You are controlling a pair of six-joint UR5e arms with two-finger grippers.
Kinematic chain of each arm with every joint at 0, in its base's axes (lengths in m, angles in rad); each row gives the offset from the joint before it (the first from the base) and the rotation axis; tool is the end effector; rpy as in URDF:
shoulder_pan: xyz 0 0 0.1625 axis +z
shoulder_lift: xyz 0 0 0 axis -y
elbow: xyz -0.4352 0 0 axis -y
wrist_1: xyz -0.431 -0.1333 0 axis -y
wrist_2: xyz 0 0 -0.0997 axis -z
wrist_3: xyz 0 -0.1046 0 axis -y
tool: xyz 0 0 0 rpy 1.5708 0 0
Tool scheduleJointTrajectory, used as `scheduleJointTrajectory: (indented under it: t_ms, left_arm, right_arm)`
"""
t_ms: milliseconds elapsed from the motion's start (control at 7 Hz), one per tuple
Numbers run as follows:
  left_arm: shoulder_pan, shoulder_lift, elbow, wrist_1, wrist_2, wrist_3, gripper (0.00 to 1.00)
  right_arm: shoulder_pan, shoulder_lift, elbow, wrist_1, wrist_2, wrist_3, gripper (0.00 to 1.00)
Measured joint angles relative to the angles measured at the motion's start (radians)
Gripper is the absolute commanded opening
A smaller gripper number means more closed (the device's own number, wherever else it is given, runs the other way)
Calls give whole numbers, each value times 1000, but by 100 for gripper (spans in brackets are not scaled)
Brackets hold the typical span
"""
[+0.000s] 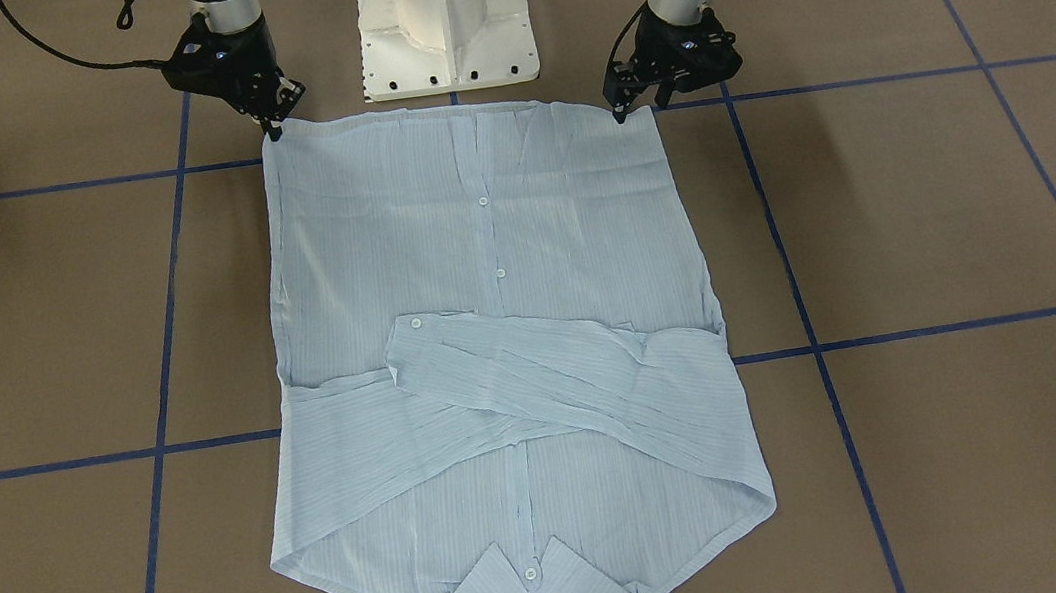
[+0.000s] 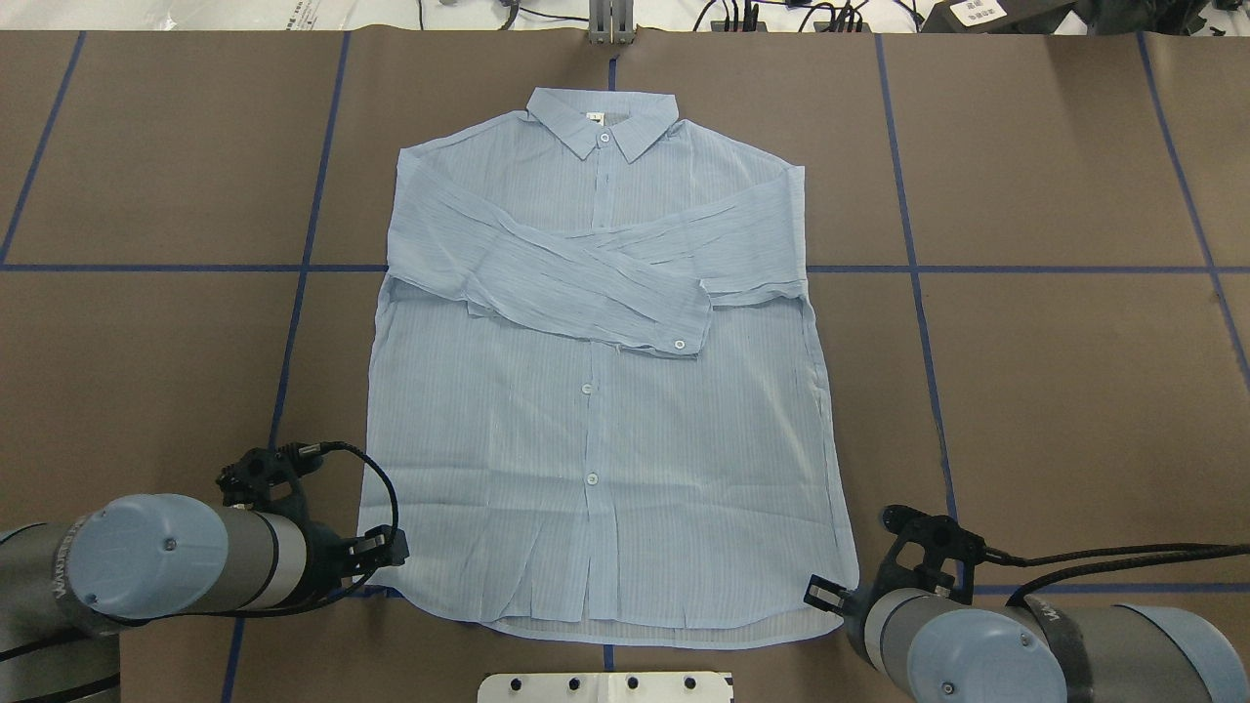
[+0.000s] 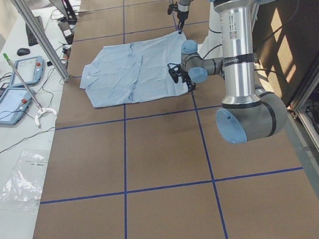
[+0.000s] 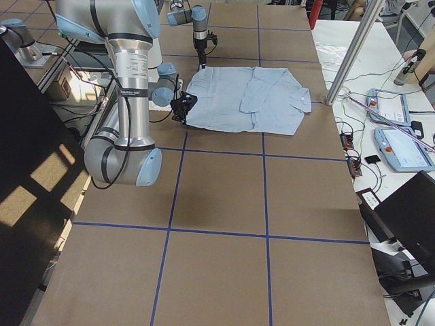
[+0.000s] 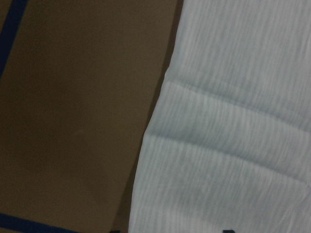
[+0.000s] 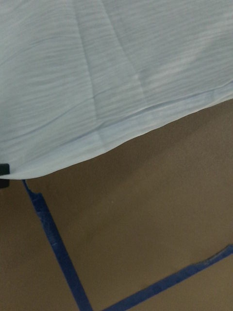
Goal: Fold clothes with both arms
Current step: 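Grasp both hem corners with the left and right grippers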
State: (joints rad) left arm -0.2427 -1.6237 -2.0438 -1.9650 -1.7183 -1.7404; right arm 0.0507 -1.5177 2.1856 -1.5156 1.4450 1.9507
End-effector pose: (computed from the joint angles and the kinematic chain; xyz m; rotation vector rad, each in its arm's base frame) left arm 0.4944 -0.2439 0.3641 -0.1037 0.9268 -0.3143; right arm -0.4968 -0.1718 0.3420 0.0003 -0.7388 0.4565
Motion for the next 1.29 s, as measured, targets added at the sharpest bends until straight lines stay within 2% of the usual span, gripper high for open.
scheduleJointTrajectory:
  t_ms: [143,286,714,857,1286]
  left_arm:
    - [3,5,3,0,1,-1,70]
    - [4,7,4,0,1,-1,60]
    - [6,7,7,0,-1,-2,3]
    - [6,7,8,0,-1,-2,0]
    - [5,7,-7,0,-8,-4,0]
  right_arm:
    - [0,0,0,0,0,0,0]
    - [0,1,0,0,0,-1,0]
    - [0,1,3,0,-1,0,0]
    - [0,1,7,0,0,0,0]
    - [0,0,19,0,-1,-1,0]
